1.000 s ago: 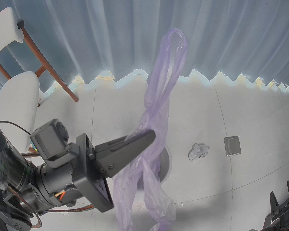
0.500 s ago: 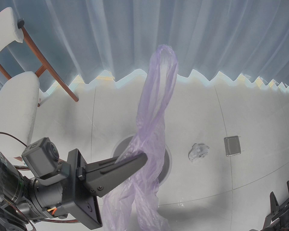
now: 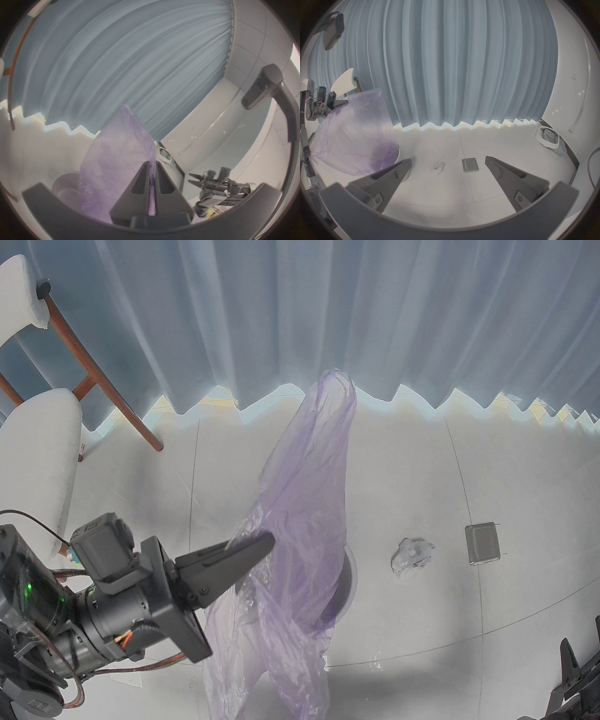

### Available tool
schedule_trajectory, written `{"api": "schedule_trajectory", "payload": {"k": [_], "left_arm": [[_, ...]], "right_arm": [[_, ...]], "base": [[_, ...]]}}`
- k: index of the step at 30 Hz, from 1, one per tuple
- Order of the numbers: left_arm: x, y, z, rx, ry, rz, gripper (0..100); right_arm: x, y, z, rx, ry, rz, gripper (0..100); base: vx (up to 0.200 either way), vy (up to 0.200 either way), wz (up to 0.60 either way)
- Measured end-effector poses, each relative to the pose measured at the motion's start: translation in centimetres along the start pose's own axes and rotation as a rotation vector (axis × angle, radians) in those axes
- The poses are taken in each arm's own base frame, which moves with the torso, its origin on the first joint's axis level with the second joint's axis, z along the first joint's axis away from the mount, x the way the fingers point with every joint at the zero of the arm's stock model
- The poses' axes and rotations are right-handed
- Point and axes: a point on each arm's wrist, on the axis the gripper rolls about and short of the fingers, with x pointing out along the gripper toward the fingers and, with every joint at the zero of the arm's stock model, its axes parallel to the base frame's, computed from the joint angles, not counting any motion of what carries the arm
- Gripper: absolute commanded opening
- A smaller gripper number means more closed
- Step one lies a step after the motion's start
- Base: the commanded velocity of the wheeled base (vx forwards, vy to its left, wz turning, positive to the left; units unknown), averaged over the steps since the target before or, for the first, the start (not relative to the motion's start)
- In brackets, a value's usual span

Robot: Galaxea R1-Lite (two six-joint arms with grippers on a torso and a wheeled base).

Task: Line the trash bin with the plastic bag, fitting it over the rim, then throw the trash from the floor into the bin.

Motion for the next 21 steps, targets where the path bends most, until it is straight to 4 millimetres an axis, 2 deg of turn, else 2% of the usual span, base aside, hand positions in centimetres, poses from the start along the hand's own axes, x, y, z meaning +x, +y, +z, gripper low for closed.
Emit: {"api": "schedule_trajectory", "payload": {"k": [5, 12, 17, 21], "left_arm": [[1.8, 2.0, 0.3, 0.016, -0.043, 0.065, 0], [4.5, 3.8, 0.9, 0.057, -0.091, 0.136, 0], [5.6, 4.8, 0.3, 0.128, -0.097, 0.268, 0], [5.9, 5.1, -0.2, 0.144, -0.086, 0.281, 0]], "right_arm": [[0.0, 0.0, 0.0, 0.000, 0.000, 0.000, 100], [0.0, 0.0, 0.0, 0.000, 0.000, 0.000, 100], [0.0, 0.0, 0.0, 0.000, 0.000, 0.000, 100], [0.0, 0.0, 0.0, 0.000, 0.000, 0.000, 100]], "base": [[0.000, 0.000, 0.00], [0.000, 0.000, 0.00], [0.000, 0.000, 0.00], [0.000, 0.000, 0.00]]}}
